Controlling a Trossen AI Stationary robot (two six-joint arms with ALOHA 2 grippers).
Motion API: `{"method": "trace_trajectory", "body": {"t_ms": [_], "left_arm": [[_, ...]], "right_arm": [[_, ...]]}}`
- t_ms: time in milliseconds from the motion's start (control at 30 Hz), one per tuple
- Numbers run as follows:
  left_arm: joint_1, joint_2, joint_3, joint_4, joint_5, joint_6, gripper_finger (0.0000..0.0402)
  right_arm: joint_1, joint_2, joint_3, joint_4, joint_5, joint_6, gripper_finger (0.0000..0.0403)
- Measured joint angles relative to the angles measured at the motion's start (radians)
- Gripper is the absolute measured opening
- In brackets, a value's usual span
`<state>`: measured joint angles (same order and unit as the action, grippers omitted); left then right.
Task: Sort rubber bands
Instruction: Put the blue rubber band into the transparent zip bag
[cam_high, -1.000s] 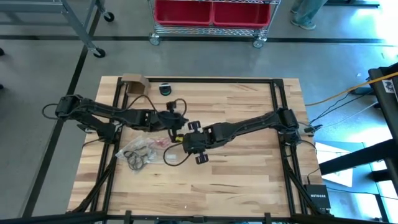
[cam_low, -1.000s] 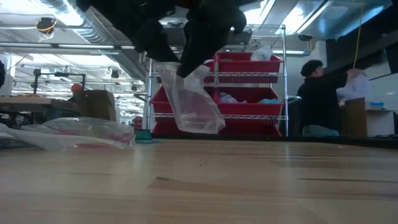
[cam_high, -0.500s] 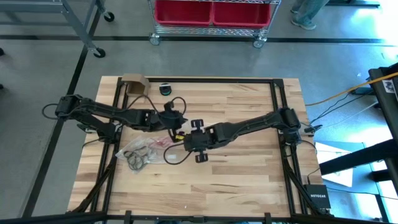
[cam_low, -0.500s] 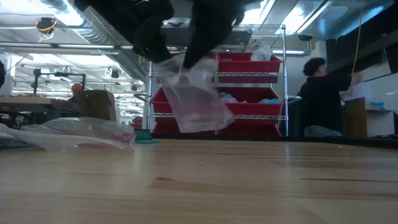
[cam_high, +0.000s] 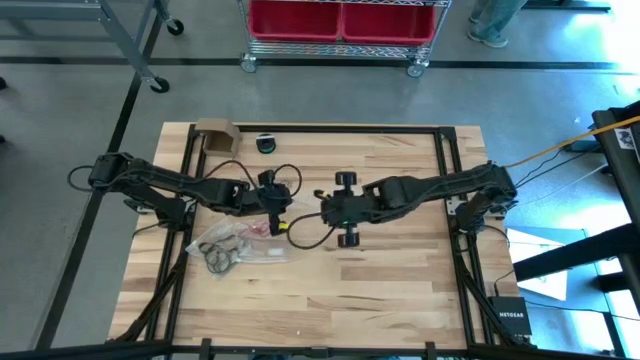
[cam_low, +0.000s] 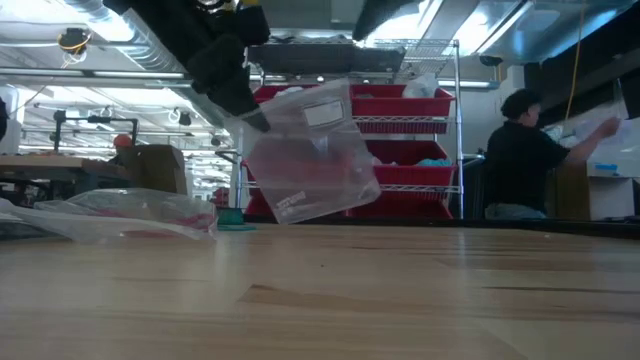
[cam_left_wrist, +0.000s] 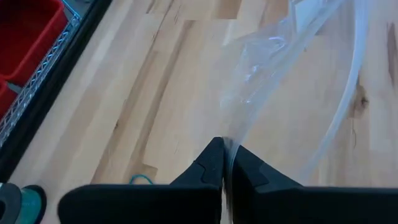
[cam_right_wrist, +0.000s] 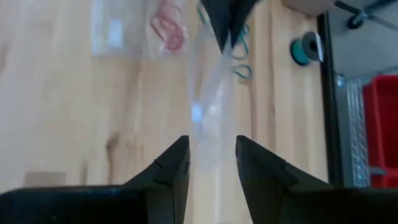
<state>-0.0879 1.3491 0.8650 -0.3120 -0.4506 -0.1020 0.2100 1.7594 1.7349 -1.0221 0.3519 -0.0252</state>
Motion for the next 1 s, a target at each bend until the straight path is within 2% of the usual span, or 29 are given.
{"method": "trace_trajectory", "body": {"t_ms": [133,233,400,567,700,900,1000], "left_arm": [[0.001,-0.005,0.0,-0.002,0.0,-0.006,0.0],[0.001,-0.03,0.005,-0.015,0.0,-0.016,0.0],[0.031,-0.09,0.04,-0.119,-0.026,-0.016,0.0],[0.119,-0.155,0.055,-0.234,-0.038,-0.003,0.0],[0.201,-0.211,0.056,-0.297,-0.043,-0.005,0.0],[0.281,-0.322,0.056,-0.286,-0.078,-0.003,0.0],[0.317,-0.384,0.056,-0.278,-0.078,-0.003,0.0]], "right_arm": [[-0.001,-0.038,-0.075,0.009,0.022,0.015,0.0121],[-0.012,-0.092,-0.207,0.086,0.02,0.027,0.0121],[-0.057,-0.203,-0.498,0.45,-0.011,0.031,0.0121],[-0.108,-0.193,-0.684,0.775,-0.058,0.019,0.0121],[-0.141,-0.137,-0.732,0.958,-0.057,0.018,0.0121],[-0.181,-0.023,-0.73,1.271,-0.086,0.032,0.0122],[-0.221,0.071,-0.685,1.3,-0.137,0.08,0.013]]}}
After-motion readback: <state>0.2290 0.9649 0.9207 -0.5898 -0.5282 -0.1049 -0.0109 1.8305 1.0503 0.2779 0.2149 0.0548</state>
